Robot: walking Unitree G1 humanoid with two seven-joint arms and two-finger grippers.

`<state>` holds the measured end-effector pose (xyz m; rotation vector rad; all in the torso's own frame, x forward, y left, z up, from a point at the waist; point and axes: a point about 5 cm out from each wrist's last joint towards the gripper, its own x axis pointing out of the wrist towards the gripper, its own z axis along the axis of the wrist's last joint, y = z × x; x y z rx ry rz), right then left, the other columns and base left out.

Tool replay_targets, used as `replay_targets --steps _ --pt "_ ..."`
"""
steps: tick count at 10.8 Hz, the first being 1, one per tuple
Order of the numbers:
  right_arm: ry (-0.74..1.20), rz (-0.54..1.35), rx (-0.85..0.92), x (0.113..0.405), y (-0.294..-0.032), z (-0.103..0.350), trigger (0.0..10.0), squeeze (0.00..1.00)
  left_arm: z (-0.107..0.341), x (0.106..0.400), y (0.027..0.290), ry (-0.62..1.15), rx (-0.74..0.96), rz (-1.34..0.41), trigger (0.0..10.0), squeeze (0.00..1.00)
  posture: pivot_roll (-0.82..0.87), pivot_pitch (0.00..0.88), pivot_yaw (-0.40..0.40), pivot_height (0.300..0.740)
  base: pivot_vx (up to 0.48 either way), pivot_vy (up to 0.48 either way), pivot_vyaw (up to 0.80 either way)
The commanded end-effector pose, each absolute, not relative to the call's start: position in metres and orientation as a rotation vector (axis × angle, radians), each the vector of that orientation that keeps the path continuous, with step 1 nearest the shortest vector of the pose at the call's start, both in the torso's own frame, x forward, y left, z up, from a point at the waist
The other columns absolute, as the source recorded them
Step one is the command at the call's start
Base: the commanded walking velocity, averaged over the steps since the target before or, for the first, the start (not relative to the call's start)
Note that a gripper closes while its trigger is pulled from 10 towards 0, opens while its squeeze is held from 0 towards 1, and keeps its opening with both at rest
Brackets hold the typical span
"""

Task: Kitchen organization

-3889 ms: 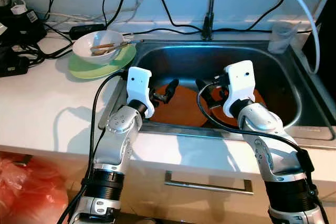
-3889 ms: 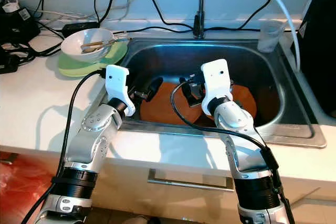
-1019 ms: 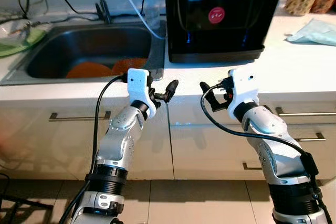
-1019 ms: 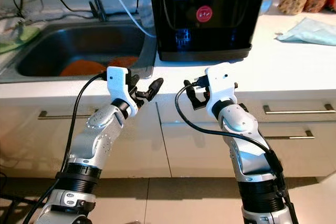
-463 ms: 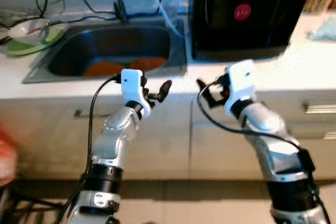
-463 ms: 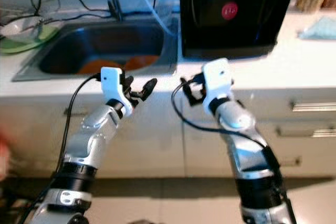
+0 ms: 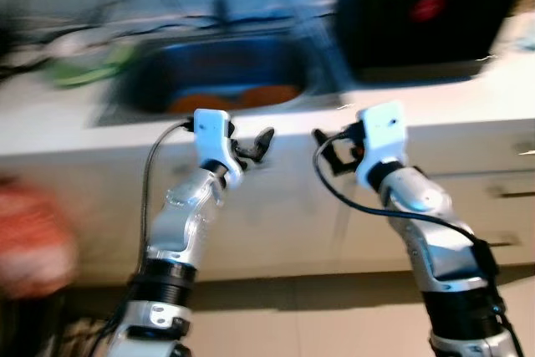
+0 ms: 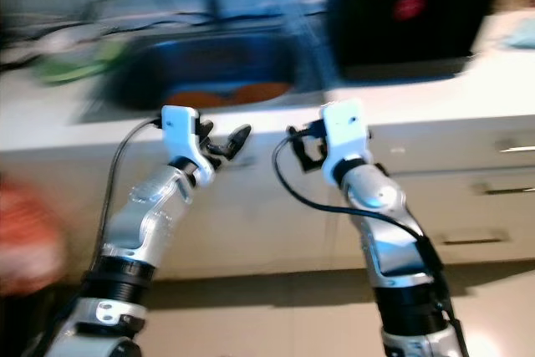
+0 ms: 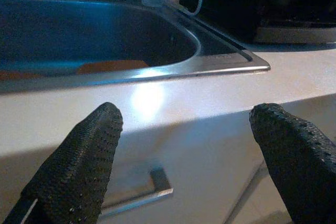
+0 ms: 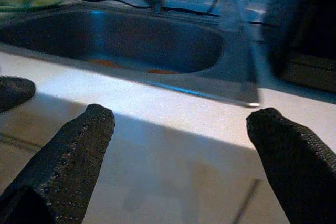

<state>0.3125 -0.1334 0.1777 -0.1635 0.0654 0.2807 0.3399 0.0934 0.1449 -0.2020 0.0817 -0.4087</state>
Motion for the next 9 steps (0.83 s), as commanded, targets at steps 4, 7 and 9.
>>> replay_targets --steps 4,7,9 --pt "0.003 0.227 -0.144 0.317 -0.139 0.186 10.0 0.44 0.146 0.344 0.105 0.026 -0.172 -0.343 10.0 0.00 -0.08 0.000 0.109 0.740 0.000 0.000 0.00" --pt "0.079 0.230 -0.119 0.319 -0.139 0.165 10.0 0.43 0.119 0.344 0.108 0.129 -0.134 -0.320 10.0 0.00 -0.08 0.000 0.110 0.740 0.000 0.000 0.00" --pt "0.171 0.242 -0.109 0.318 -0.137 0.136 10.0 0.41 0.084 0.341 0.115 0.269 -0.110 -0.300 10.0 0.00 -0.08 0.000 0.109 0.740 0.000 0.000 0.00"
